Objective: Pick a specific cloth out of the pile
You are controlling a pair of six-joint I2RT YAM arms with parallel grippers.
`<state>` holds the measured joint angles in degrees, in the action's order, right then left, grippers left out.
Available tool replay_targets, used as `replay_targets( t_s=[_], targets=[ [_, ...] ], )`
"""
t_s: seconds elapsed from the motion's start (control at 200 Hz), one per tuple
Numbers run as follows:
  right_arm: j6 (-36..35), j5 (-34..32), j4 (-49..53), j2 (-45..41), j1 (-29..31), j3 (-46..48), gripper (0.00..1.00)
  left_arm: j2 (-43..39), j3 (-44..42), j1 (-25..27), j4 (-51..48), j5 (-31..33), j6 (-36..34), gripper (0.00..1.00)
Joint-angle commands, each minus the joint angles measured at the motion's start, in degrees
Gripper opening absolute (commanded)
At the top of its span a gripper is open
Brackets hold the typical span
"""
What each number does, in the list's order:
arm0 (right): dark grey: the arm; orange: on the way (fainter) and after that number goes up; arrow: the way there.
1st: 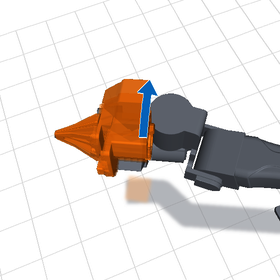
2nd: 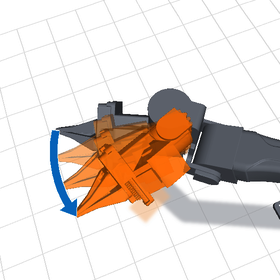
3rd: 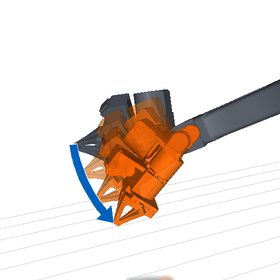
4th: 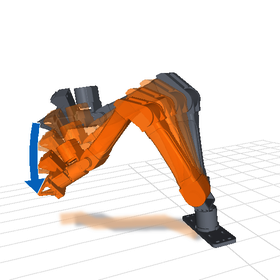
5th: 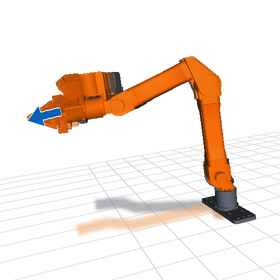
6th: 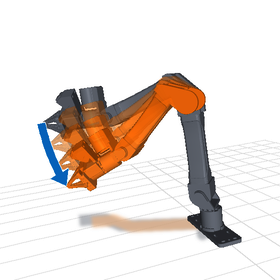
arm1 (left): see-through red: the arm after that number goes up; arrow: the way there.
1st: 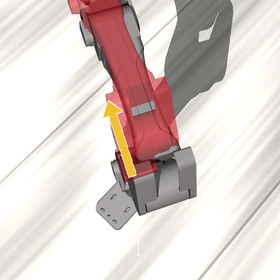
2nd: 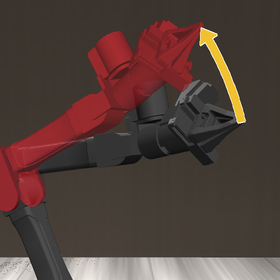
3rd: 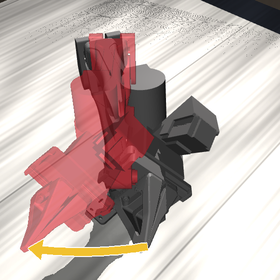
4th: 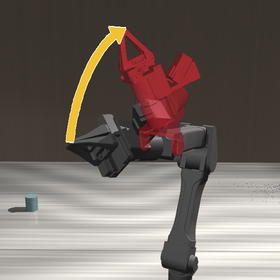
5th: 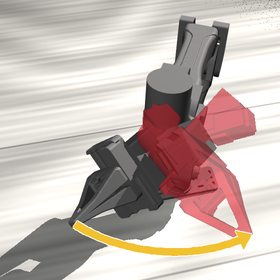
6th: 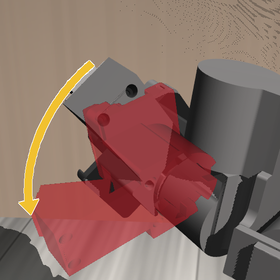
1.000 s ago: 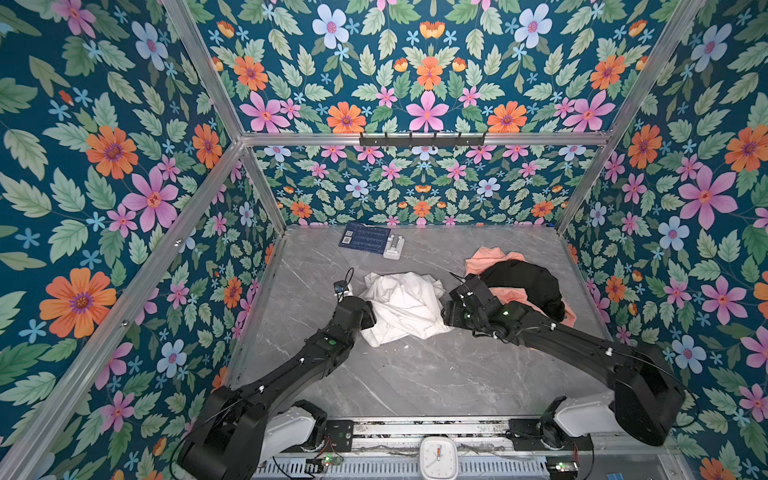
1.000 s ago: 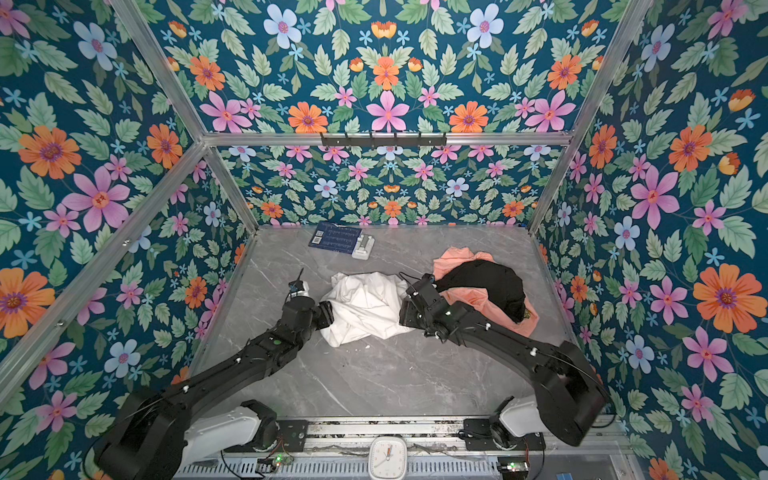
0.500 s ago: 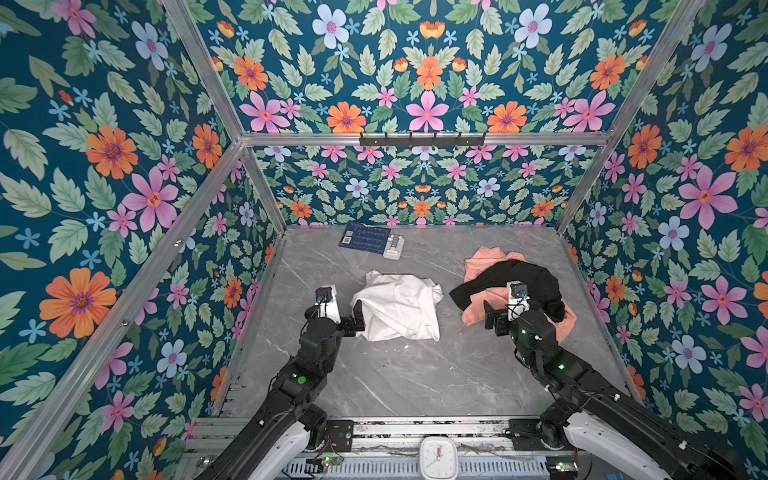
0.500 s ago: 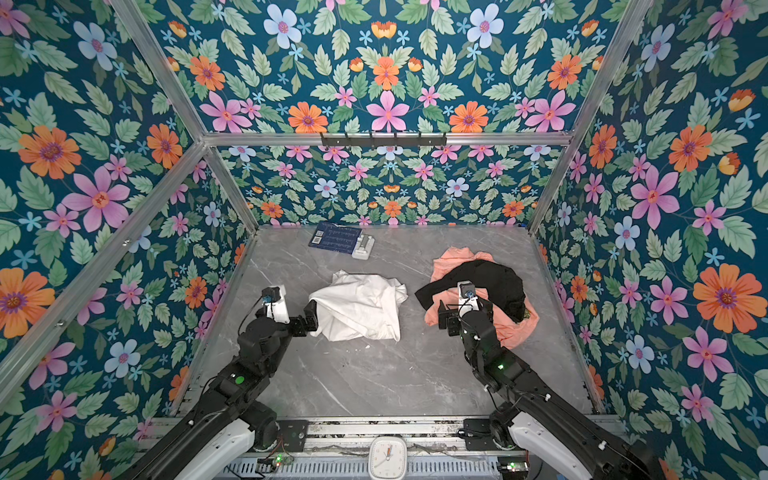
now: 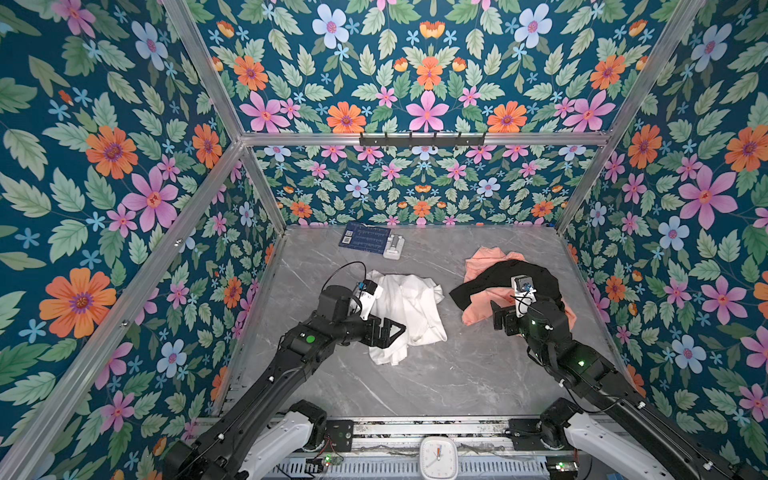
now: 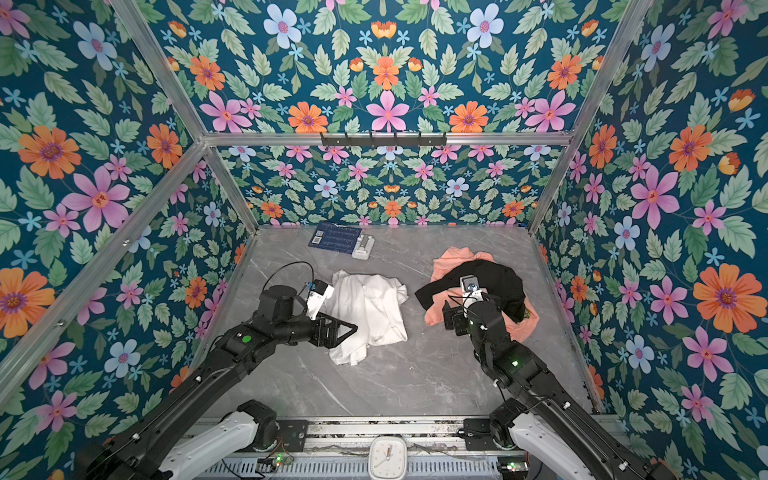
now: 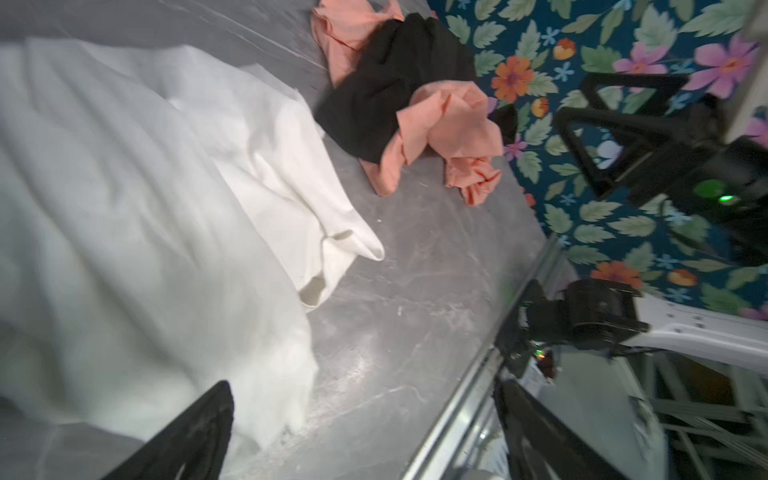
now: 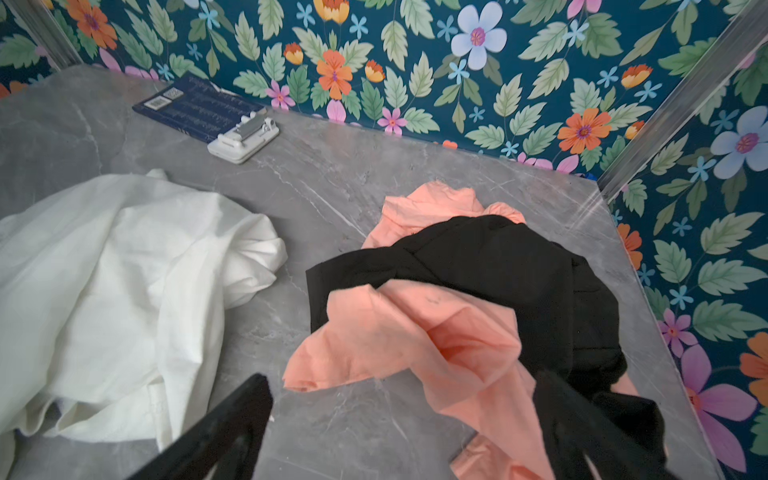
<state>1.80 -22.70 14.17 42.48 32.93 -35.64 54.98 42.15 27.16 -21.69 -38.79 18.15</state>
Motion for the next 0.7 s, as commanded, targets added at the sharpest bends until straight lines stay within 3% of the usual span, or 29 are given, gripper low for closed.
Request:
replay_targets(
  t_s=[0.0, 0.065, 0.13, 0.185, 0.25, 0.42, 0.595, 0.695],
  targets=[
    [-1.94, -0.31, -1.88, 0.18, 0.00, 1.85, 0.99, -1.31, 1.07, -2.28, 4.26, 5.76, -2.05, 1.00],
    [-3.38, -0.12, -8.02, 0.49, -1.31, 5.08, 0.99, -5.35, -2.95, -3.96, 9.25, 25.19, -7.15, 1.00],
    [-4.38, 1.39, -17.08, 1.58, -4.47, 9.61, 0.99, -8.48, -11.19, -4.69, 22.58, 45.30, -13.54, 1.00],
    [-4.30, 3.71, -24.79, 3.16, -8.62, 13.18, 0.99, -9.69, -20.20, -5.45, 37.51, 53.49, -19.79, 0.99],
    [-4.09, 6.62, -33.42, 5.13, -13.82, 16.82, 0.98, -7.72, -26.50, -7.70, 49.46, 51.80, -25.09, 0.99],
    [-4.34, 10.79, -49.24, 10.35, -22.17, 22.83, 0.97, 8.46, -27.43, -17.31, 62.87, 44.58, -23.61, 0.99],
    [-4.91, 9.84, -57.77, 19.12, -23.12, 22.75, 0.99, 22.17, -27.44, -25.70, 75.89, 42.49, -23.01, 0.99],
    [-6.54, 8.74, -62.01, 23.24, -23.17, 22.62, 0.99, 26.07, -26.32, -30.17, 81.06, 36.37, -19.04, 0.99]
  ],
)
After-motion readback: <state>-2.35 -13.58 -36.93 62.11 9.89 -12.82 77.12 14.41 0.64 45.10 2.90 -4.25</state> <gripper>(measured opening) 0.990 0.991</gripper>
